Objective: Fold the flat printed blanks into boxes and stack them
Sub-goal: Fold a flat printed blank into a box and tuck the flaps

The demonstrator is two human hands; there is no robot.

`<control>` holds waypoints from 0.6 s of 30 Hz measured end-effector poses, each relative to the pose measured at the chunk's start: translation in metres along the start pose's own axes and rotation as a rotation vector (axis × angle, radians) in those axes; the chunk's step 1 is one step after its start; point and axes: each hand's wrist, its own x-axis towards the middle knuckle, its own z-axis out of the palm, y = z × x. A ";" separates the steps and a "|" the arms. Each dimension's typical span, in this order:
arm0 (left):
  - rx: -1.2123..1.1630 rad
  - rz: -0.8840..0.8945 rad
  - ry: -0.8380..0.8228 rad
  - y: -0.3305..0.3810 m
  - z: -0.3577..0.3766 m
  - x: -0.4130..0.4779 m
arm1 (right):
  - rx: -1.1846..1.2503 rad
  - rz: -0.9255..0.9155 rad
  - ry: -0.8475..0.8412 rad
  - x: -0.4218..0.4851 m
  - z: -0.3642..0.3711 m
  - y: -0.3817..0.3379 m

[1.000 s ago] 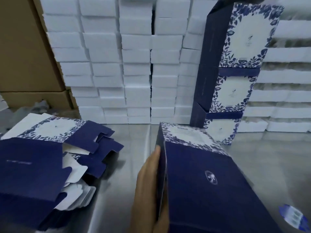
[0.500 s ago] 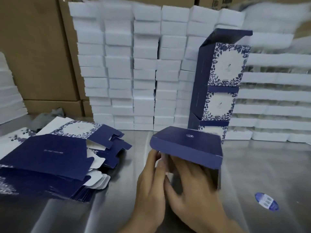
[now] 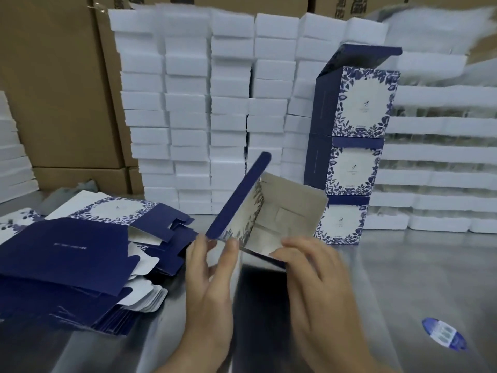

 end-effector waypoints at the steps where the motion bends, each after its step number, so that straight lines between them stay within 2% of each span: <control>1: 0.006 0.004 -0.009 0.000 0.000 0.001 | 0.041 0.051 -0.008 -0.001 0.001 0.001; 7: 0.078 0.012 0.037 -0.002 0.003 0.003 | 0.337 0.416 -0.062 -0.002 0.000 -0.001; 14: 0.101 -0.033 0.071 -0.002 0.007 -0.006 | 0.476 0.490 0.133 0.001 -0.002 0.002; 16: 0.104 -0.046 0.096 -0.001 0.007 -0.007 | 0.535 0.638 0.144 0.003 -0.003 0.002; 18: 0.082 -0.026 0.106 -0.001 0.009 -0.009 | 0.573 0.871 0.103 0.002 -0.001 0.001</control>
